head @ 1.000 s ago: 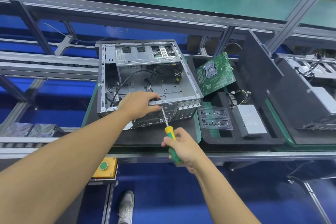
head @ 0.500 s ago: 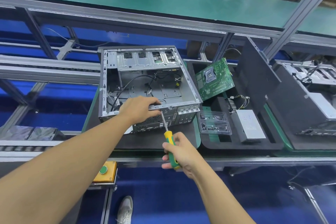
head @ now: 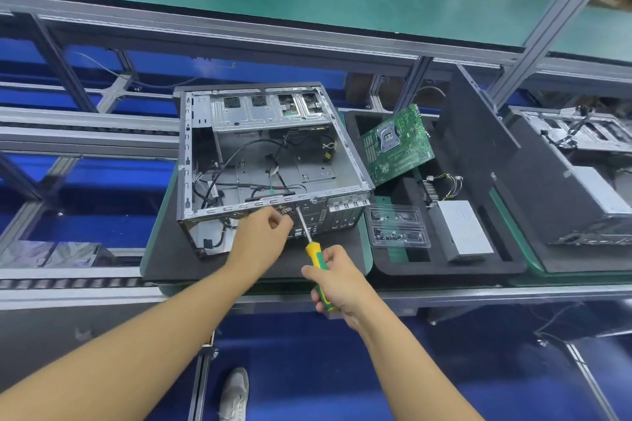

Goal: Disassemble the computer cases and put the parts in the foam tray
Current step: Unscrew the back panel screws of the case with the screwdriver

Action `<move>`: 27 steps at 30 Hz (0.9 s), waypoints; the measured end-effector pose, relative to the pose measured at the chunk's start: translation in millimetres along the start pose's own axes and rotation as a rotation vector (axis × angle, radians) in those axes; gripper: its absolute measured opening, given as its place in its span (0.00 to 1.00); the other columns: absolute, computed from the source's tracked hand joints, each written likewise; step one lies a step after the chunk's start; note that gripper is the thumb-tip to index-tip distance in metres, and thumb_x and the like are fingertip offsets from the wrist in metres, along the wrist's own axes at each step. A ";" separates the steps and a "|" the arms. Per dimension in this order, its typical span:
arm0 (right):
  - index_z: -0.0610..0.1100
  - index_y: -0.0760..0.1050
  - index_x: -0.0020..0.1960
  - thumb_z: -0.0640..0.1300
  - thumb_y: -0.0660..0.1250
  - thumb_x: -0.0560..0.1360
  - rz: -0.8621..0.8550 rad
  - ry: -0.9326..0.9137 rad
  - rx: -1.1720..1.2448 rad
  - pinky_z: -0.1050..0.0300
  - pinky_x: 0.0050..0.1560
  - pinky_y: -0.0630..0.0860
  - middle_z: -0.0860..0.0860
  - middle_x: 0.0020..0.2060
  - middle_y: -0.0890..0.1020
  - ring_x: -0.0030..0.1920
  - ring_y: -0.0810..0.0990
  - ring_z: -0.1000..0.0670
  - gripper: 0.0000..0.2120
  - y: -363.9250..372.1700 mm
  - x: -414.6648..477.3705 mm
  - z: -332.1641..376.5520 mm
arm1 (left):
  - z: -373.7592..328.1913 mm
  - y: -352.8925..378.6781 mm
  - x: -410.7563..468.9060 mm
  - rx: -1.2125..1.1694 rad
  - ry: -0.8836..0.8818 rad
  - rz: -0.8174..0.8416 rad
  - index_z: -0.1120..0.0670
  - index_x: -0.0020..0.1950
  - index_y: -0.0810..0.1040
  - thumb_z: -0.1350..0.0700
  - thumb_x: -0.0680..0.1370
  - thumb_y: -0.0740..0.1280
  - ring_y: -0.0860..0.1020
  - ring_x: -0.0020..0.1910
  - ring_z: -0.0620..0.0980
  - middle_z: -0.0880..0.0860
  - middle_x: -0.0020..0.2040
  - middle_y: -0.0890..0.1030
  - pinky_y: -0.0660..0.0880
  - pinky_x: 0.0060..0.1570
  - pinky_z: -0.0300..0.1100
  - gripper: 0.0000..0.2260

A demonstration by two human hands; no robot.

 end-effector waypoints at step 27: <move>0.46 0.65 0.49 0.44 0.68 0.71 -0.240 -0.068 0.145 0.59 0.24 0.68 0.49 0.33 0.77 0.25 0.72 0.49 0.12 -154.4 -27.0 -13.4 | -65.1 138.8 -5.7 -0.187 -0.188 0.561 0.58 0.42 0.79 0.59 0.78 0.65 0.81 0.33 0.51 0.56 0.37 0.83 0.79 0.34 0.44 0.07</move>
Point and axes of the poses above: each hand's wrist, its own x-axis towards the middle knuckle, its own y-axis out of the palm, z = x × y, the point moved 1 cm from there along x, towards the middle knuckle
